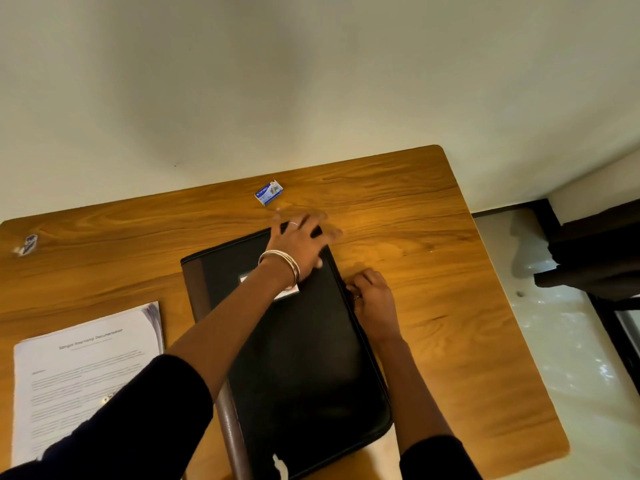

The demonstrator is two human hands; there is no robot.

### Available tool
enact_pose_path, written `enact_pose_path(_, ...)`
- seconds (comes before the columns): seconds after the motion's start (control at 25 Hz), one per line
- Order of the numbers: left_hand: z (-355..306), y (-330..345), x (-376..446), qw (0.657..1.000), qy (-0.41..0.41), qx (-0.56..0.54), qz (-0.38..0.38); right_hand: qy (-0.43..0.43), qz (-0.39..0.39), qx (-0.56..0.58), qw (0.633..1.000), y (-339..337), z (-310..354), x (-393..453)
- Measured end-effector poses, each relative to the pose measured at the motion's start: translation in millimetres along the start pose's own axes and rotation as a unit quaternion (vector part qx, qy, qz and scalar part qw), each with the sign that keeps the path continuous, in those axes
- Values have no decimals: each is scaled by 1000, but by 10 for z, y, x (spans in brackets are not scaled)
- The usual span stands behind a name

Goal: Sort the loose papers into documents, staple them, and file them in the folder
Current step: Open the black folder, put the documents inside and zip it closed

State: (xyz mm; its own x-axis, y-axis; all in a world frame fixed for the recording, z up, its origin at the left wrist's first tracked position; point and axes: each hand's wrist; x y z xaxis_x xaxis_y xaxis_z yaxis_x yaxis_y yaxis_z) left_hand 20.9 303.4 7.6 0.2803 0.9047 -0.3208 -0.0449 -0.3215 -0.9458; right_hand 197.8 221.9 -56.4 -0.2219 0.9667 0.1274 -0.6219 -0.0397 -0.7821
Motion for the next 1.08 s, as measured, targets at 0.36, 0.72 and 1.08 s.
enact_pose_path(0.36,-354,103,-106,989,71,49,118,-35,158,-128,979,-251,2,-186)
enact_pose_path(0.72,-515,67,-389,994,82,71,34,47,186,-42,980,-456,-45,-1154)
enact_pose_path(1.08,-1180,650,-1958,981,-51,5,190,96,91,-94,987,-310,152,-1361)
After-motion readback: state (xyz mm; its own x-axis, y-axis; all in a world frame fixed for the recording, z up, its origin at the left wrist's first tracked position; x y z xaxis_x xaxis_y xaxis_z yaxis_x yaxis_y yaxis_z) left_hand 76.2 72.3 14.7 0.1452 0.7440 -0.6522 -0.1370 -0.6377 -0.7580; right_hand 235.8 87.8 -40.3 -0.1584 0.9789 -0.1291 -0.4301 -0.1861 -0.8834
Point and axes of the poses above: each hand's wrist, its own x-axis towards the middle knuckle, its own y-axis out of the palm, z = x × y, and after that the axes turned 7 degrees about -y, right-handed
